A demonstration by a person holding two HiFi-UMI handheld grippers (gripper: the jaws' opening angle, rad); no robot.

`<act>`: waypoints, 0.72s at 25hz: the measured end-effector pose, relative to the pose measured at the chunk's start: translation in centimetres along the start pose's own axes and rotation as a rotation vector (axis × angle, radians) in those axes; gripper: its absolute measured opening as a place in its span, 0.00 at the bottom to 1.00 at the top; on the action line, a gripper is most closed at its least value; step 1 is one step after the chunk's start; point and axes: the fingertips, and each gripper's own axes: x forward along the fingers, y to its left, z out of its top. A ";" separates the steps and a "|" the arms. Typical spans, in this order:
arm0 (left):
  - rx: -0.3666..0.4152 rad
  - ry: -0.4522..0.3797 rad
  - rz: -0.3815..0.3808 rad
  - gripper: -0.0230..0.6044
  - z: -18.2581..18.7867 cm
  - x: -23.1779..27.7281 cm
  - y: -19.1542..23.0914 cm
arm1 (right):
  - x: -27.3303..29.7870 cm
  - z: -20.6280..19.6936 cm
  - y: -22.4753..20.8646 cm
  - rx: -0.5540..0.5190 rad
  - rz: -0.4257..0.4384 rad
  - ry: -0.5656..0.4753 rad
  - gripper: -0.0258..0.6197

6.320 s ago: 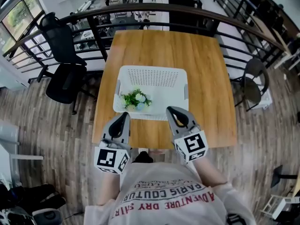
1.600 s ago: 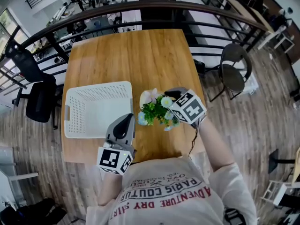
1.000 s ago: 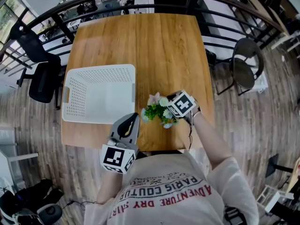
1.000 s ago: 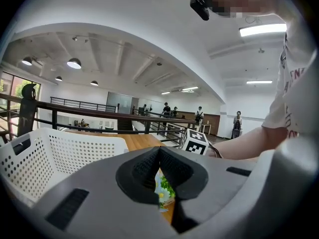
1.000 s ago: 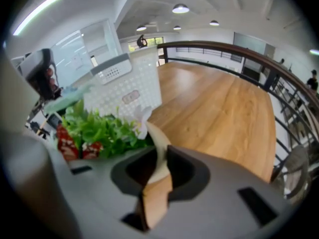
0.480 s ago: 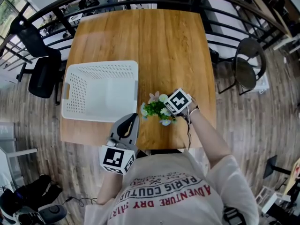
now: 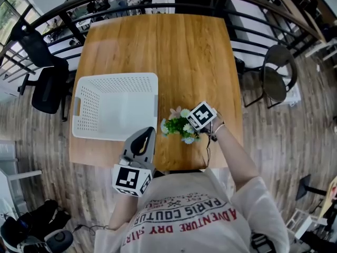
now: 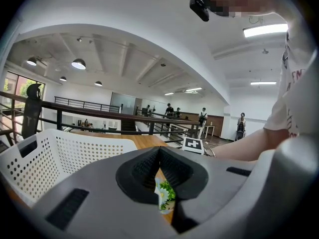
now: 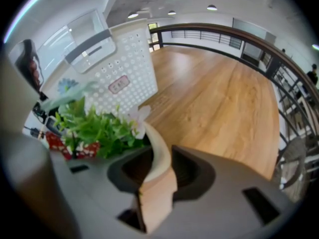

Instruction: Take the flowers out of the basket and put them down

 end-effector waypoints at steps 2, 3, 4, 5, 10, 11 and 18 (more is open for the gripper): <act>0.007 -0.006 -0.011 0.08 0.5 -0.1 0.2 | -0.3 -0.4 0.3 0.003 0.003 0.025 0.25; 0.008 -0.009 -0.014 0.08 0.7 -0.1 0.4 | -0.6 -0.3 0.4 0.002 0.001 0.027 0.21; 0.009 -0.015 -0.015 0.08 1.0 -0.2 0.6 | -1.0 -0.2 0.4 -0.002 -0.009 0.022 0.17; 0.009 -0.023 -0.016 0.08 1.3 -0.4 0.9 | -1.6 0.1 0.2 -0.006 -0.026 0.014 0.17; 0.001 -0.039 -0.036 0.08 2.3 -0.8 1.9 | -4.8 1.9 -0.3 0.039 -0.078 -0.078 0.10; 0.001 -0.041 -0.043 0.08 2.4 -0.8 2.0 | -5.5 2.3 -0.4 0.051 -0.083 -0.098 0.10; 0.021 -0.062 -0.089 0.08 3.7 -1.2 3.3 | -11.4 7.2 0.7 0.081 -0.132 -0.287 0.10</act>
